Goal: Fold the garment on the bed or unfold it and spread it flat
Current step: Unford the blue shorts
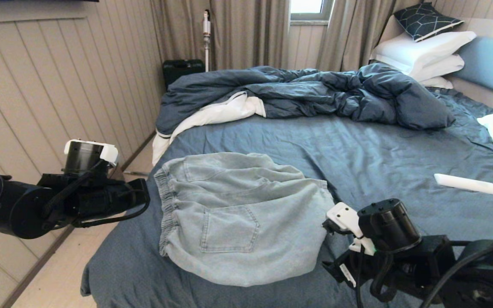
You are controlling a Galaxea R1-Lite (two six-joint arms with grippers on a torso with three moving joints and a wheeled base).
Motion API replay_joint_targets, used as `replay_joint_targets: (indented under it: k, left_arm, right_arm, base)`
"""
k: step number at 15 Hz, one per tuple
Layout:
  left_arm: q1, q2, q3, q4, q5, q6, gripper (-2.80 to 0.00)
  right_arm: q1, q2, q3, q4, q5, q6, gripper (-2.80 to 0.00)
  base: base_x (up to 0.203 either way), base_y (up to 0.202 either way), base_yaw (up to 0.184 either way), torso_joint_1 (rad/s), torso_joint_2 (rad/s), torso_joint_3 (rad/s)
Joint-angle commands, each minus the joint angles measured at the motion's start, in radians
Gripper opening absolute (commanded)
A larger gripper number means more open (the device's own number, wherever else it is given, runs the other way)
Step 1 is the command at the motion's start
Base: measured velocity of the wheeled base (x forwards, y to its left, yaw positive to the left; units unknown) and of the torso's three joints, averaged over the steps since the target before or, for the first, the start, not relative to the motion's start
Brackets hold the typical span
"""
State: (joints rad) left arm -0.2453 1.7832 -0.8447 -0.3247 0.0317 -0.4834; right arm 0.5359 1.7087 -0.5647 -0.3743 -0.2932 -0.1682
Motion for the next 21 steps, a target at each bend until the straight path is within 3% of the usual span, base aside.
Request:
replay_joint_targets:
  k: [1,3,6,12,18,21]
  left_arm:
    - [0.000,0.005,0.004,-0.004,0.001,-0.003,-2.80]
    - [0.000,0.007,0.004,-0.004,0.001,-0.003,-2.80]
    - [0.000,0.002,0.013,-0.004,-0.001,-0.001,-2.80]
    - [-0.002,-0.002,0.016,-0.004,-0.004,-0.004,-2.80]
    - [-0.002,-0.011,0.022,-0.004,-0.012,-0.004,-2.80]
    - [-0.008,-0.011,0.024,-0.004,-0.013,-0.004,-2.80]
  right_arm:
    - [0.066,-0.004,0.002,-0.002,-0.024,-0.019,0.00]
    - [0.117,-0.001,0.006,-0.003,-0.066,-0.079,0.00]
    - [0.127,0.046,0.017,-0.009,-0.108,-0.155,0.00]
    - [0.120,0.138,0.018,-0.030,-0.135,-0.183,0.00]
    - [0.109,0.351,-0.047,-0.383,-0.235,-0.227,0.00]
    - [0.084,0.368,-0.118,-0.475,-0.281,-0.227,0.00]
  base:
    - [0.000,0.000,0.000,0.000,0.00,0.000]
    - [0.000,0.000,0.000,0.000,0.00,0.000]
    - [0.000,0.000,0.000,0.000,0.00,0.000]
    - [0.000,0.000,0.000,0.000,0.00,0.000]
    - [0.000,0.000,0.000,0.000,0.00,0.000]
    - [0.000,0.000,0.000,0.000,0.00,0.000]
